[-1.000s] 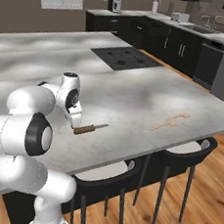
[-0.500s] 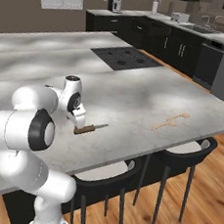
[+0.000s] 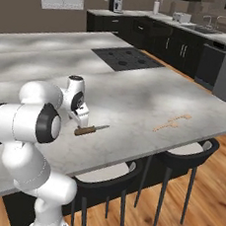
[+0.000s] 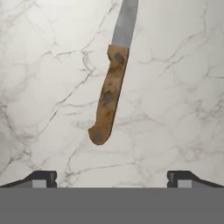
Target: Pick up the metallic utensils from the counter and place them in the open drawer. Make sure not to pick up any wooden utensils.
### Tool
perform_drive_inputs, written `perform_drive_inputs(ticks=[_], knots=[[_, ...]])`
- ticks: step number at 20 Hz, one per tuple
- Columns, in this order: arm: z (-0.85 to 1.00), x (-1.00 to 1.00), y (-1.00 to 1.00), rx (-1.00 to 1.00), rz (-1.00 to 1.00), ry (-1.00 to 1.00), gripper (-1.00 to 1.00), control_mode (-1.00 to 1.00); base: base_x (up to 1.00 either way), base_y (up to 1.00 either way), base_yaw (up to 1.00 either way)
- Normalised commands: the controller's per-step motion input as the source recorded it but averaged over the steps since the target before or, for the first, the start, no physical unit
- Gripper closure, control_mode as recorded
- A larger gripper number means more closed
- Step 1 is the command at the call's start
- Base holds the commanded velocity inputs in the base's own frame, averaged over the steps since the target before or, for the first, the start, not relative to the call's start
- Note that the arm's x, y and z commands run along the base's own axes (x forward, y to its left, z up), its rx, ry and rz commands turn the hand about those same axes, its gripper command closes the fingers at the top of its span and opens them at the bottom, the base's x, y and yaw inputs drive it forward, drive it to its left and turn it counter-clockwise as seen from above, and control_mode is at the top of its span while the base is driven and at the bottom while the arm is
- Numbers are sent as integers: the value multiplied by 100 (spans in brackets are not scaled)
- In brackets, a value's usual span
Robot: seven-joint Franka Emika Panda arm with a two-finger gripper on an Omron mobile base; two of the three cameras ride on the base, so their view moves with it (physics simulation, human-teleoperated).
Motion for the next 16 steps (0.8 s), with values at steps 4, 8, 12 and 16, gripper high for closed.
perform_drive_inputs(ticks=[4, 8, 12, 16], knots=[[-32, 5, 0, -3, 0, 0, -100, -100, 0, 0, 0], [-39, 11, 0, -5, 0, 0, -100, -100, 0, 0, 0], [-27, 22, 0, -6, 0, 0, -100, -100, 0, 0, 0], [-20, 19, -1, -2, 0, 0, -100, -100, 0, 0, 0]])
